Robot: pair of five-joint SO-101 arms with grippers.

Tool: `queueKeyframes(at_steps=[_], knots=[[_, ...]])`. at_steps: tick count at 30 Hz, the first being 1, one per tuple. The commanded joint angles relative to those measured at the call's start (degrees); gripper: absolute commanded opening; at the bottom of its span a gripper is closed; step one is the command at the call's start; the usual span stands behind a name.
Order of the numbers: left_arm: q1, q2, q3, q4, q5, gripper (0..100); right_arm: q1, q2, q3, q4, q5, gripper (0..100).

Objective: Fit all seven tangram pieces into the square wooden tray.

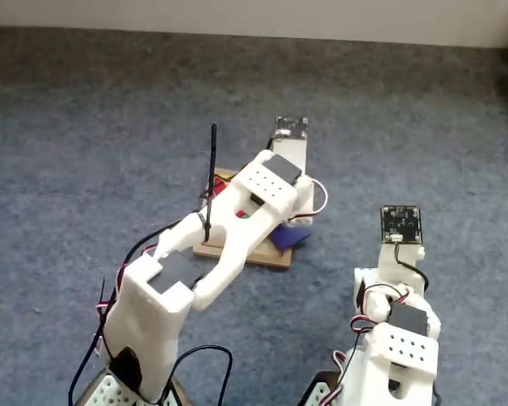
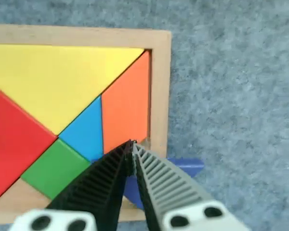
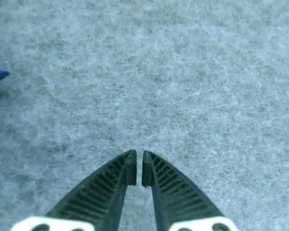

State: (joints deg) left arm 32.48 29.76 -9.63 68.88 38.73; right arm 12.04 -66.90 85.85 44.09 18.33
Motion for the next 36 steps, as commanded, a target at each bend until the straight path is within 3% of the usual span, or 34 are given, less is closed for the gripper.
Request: queueKeyframes(at_steps=[1,6,16,23,31,36], knots=[[0.7,-0.6,-3.1,6.4,-0.1,1,-0.6,-1.1,-0.7,-1.1,-0.2,3.7],[0.6,-3.3,-2.9,10.2,0.2,1,-0.7,-1.1,-0.7,-1.1,-0.2,3.7],[2.7,-11.3,-2.8,10.0,0.3,1,-0.5,-1.1,-0.6,-1.1,-0.2,3.7],[6.7,-2.2,-3.3,9.2,0.3,1,-0.5,-1.1,-0.6,-1.2,-0.2,3.7],[0.2,3.6,-3.1,7.2,0.3,1,-0.4,-1.1,-0.5,-1.2,-0.2,3.7],[-1.0,1.5,-4.0,11.2,0.3,1,-0.6,-1.1,-0.5,-1.2,-0.2,3.7]])
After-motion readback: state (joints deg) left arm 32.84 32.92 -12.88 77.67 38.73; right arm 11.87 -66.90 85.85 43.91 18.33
